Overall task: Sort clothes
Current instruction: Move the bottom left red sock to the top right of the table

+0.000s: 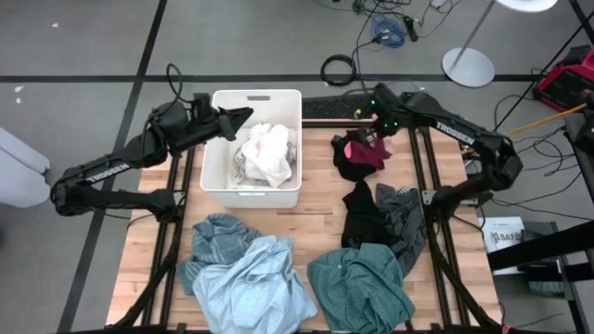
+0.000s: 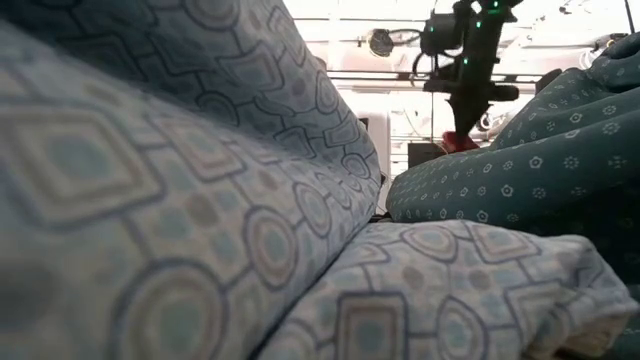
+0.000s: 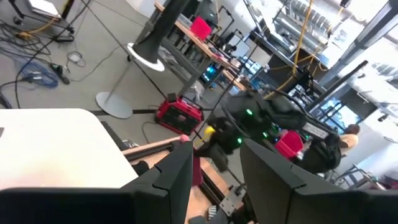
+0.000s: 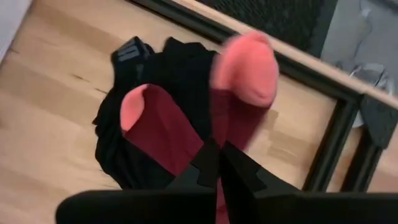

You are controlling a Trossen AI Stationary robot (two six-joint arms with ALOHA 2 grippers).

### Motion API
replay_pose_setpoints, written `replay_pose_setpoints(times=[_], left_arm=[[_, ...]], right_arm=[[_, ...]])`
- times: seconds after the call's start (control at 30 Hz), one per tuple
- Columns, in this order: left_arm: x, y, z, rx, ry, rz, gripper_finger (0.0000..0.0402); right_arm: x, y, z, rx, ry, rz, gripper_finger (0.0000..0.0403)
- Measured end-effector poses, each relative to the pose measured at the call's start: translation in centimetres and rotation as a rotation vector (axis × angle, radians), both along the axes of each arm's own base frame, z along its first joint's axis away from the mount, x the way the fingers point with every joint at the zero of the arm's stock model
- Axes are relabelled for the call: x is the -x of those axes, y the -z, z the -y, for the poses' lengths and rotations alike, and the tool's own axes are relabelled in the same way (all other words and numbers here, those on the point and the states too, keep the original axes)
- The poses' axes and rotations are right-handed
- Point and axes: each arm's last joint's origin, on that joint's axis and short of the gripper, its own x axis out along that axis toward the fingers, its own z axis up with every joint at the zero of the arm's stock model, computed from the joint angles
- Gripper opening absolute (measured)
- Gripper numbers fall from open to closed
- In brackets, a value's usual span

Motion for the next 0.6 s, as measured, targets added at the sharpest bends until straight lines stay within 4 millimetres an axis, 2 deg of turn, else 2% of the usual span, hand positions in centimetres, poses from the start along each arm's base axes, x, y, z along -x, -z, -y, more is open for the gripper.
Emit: replay_pose_setpoints(times=[0.3, 0.47, 0.6], left_arm=[[0.0, 0.3, 0.0, 0.013, 0.004, -0.026, 0.0144], [0.0, 0.3, 0.0, 0.034, 0.004, -0.014, 0.0144], [0.0, 0.3, 0.0, 0.035, 0.004, -0.014, 0.0144]], right_arm=[[2.4, 2.5, 4.3, -0.154, 0.079, -0.018, 0.0], [4.2, 3.6, 5.1, -0.254, 0.16, -0.088, 0.0], [4.7, 4.3, 5.5, -0.303, 0.172, -0.128, 0.0]])
